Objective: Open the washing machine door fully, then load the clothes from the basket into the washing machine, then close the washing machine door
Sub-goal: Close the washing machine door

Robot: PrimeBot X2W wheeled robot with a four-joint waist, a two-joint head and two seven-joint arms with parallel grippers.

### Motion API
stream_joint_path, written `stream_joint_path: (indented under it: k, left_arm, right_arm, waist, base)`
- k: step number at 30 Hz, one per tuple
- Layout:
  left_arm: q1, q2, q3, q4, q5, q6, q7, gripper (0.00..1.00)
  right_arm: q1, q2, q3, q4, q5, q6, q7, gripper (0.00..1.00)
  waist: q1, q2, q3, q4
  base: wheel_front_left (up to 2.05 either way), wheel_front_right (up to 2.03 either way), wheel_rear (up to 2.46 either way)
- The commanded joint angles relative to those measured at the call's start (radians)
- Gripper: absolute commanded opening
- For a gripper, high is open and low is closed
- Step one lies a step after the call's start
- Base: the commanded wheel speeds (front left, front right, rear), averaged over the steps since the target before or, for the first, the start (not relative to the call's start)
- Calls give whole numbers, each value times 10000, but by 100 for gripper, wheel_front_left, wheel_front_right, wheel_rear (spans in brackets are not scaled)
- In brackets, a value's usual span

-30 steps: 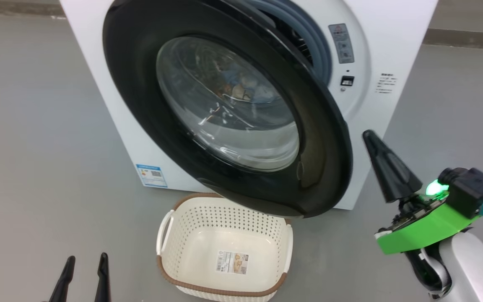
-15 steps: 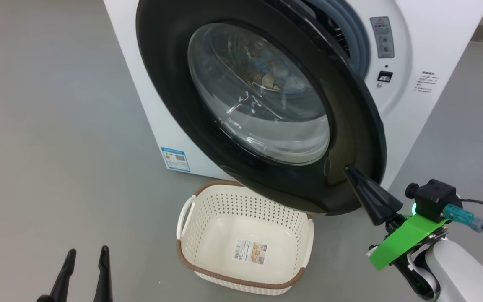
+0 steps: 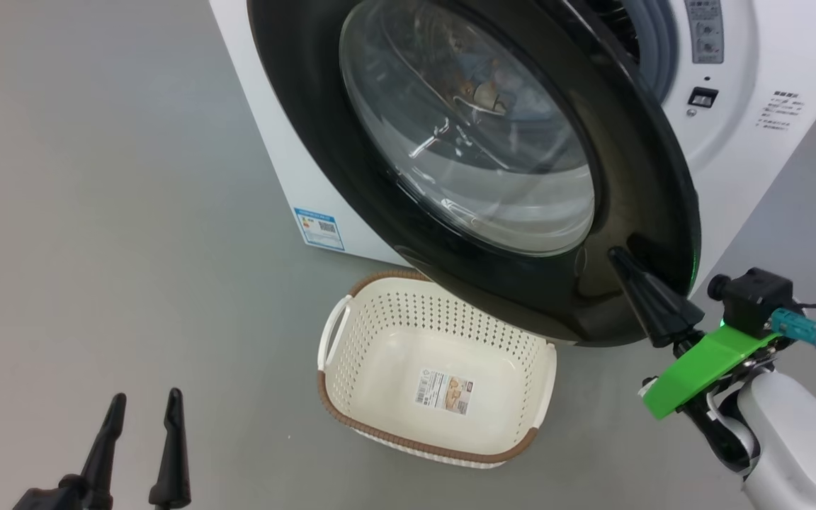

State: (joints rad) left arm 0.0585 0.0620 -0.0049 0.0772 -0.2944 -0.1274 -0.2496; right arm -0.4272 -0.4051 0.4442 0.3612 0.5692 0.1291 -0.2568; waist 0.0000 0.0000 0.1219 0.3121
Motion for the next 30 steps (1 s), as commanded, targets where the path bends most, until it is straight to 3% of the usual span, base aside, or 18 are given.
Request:
stream_joint_path:
  k: [1,19,30]
  left_arm:
    - [-390,126,305,-263,-86,-32,-122,100]
    - [-933,176,266,-466,-123,-32,-122,100]
    - [-1380,162,220,-526,-123,-32,-122,100]
  right_arm:
    - [-212,-130,-8,-170,95,16,-49,0]
    - [-1233,-779,-1217,-23,-120,16,-49,0]
    - [-3181,-1434,-1036,926,-48,16,72,0]
  waist:
    - [0,0,192,89]
    - [0,0,1315,145]
    - [0,0,2081,242]
  base:
    - [0,0,0]
    - [0,0,0]
    - [0,0,0]
